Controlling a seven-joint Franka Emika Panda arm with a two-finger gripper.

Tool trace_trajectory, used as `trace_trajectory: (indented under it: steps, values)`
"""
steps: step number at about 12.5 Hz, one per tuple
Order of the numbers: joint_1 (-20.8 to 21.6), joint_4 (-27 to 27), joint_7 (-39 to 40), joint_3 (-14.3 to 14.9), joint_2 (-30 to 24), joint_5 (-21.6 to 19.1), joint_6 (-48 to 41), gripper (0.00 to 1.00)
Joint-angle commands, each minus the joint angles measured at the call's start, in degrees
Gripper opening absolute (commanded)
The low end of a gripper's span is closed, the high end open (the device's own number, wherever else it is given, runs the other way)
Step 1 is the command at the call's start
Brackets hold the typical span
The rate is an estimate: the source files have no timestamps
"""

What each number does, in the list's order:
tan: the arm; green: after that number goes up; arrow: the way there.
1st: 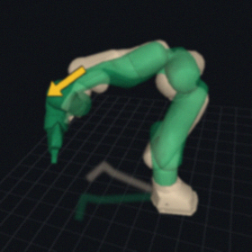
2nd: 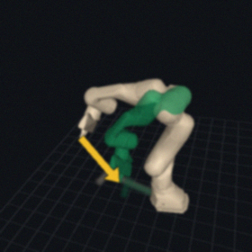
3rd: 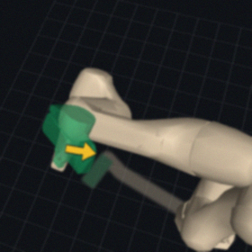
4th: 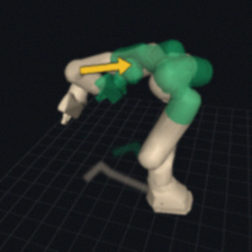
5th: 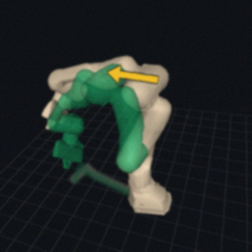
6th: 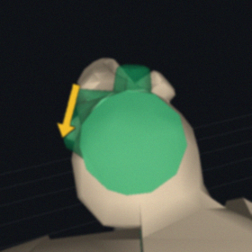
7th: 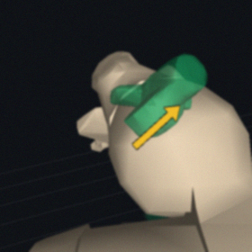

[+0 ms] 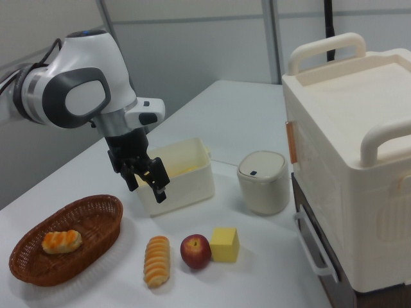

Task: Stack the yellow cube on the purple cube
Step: 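Move the gripper over the yellow cube and lower it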

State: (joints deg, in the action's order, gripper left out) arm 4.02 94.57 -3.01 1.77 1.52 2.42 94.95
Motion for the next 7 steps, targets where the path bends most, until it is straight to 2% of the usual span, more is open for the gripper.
trace_trajectory:
  steps: [1,7]
  values:
    - [1.1,-0.3,-0.6,0.6,0.2,-0.9,-1.0,1.0]
    - [1.1,-0.1,0.5,0.5,2.4,-0.9,2.6,1.0]
